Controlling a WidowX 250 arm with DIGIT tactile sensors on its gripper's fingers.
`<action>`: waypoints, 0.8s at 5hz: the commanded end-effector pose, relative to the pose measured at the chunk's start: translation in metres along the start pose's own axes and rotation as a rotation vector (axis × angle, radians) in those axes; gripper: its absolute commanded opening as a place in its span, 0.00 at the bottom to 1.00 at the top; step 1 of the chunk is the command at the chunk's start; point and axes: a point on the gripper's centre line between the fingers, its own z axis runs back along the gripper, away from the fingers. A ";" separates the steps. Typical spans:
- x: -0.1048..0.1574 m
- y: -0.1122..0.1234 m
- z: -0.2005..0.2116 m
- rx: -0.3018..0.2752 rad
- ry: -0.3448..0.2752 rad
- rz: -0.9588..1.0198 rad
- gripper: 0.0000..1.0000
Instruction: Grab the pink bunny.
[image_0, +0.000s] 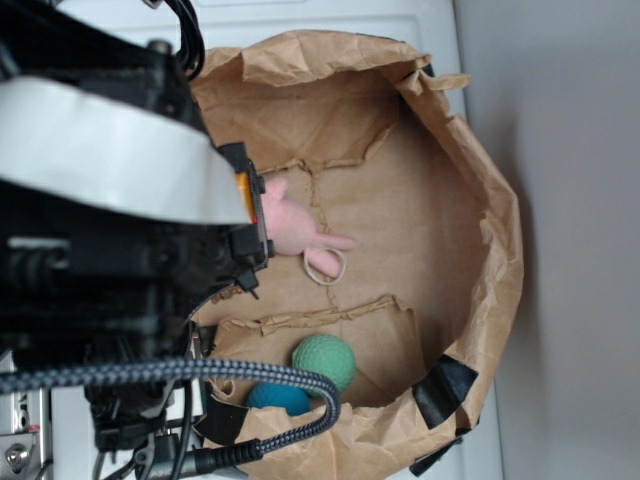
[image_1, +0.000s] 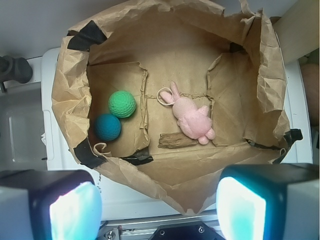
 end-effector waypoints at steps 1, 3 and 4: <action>0.001 0.007 -0.003 0.004 -0.061 0.037 1.00; 0.001 0.026 0.001 0.039 -0.037 -0.041 1.00; 0.009 0.028 0.007 0.076 -0.003 -0.138 1.00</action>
